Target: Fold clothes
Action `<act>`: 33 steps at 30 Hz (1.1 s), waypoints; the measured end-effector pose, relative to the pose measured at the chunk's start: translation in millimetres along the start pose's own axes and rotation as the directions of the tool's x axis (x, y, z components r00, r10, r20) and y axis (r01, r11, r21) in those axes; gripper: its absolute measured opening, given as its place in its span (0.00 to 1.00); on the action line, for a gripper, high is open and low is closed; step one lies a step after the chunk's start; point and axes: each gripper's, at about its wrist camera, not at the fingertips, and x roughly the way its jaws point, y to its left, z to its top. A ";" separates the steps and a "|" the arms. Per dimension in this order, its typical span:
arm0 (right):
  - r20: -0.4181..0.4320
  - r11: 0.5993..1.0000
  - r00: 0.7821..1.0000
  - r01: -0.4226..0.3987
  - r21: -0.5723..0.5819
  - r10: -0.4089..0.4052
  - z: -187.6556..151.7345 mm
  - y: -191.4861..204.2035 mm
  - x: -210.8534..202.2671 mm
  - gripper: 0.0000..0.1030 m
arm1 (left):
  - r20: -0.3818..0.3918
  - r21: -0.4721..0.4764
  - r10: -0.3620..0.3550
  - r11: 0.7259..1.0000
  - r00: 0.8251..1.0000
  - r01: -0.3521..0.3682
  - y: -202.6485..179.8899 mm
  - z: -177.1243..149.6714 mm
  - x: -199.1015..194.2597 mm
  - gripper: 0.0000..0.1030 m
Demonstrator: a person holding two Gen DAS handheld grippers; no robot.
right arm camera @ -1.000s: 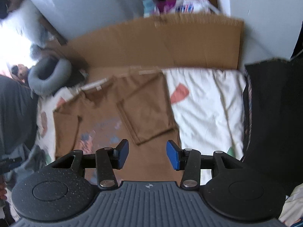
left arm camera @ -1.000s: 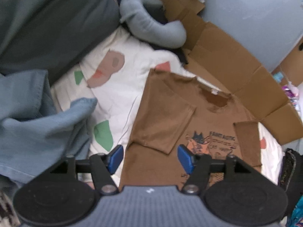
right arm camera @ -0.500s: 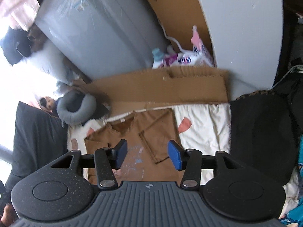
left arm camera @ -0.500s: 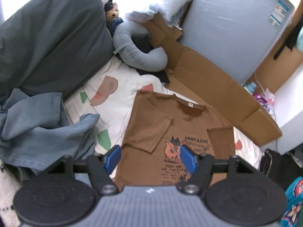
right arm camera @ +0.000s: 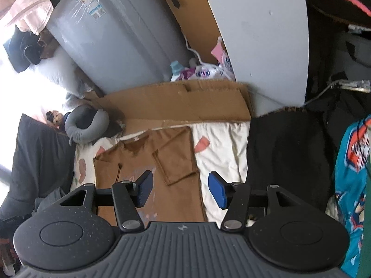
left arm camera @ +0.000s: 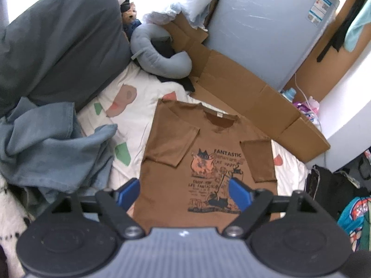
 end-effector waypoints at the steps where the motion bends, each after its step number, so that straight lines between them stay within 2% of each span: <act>1: 0.000 1.000 1.000 0.000 -0.001 0.000 -4.0 -2.6 -0.1 0.58 | 0.002 0.008 -0.005 1.000 1.000 0.005 -0.1 -4.1 -2.9 0.83; 6: 0.005 0.999 1.000 -0.025 -0.023 0.026 -19.9 -9.6 -1.3 0.61 | 0.017 0.034 -0.013 0.999 1.000 0.012 1.6 -21.3 -15.9 0.83; 10: 0.034 0.998 0.999 -0.014 -0.060 0.016 -33.2 -7.3 -4.3 0.62 | 0.023 0.012 -0.005 1.000 1.000 0.005 8.6 -37.7 -17.3 0.83; 14: 0.046 0.993 0.997 -0.052 -0.101 0.057 -52.7 -6.6 -1.7 0.64 | 0.056 -0.018 -0.024 1.000 0.998 0.025 17.6 -57.4 -14.1 0.83; 18: 0.041 0.991 0.995 -0.091 -0.100 0.095 -80.0 -16.9 12.2 0.66 | 0.083 -0.012 -0.042 0.999 0.996 0.043 25.5 -76.6 -4.4 0.83; 22: 0.020 0.992 0.996 -0.090 -0.088 0.092 -109.0 -28.5 33.0 0.67 | 0.095 -0.036 -0.040 0.998 0.995 0.044 35.2 -94.9 6.9 0.83; 30: -0.001 0.991 0.994 -0.107 -0.078 0.107 -166.1 -50.2 74.1 0.69 | 0.027 -0.057 -0.004 0.998 1.000 0.005 51.5 -132.7 49.8 0.83; 33: -0.057 0.990 0.991 -0.125 -0.066 0.121 -186.0 -58.1 90.9 0.69 | -0.009 -0.081 -0.019 0.997 1.000 0.018 57.7 -146.8 66.6 0.83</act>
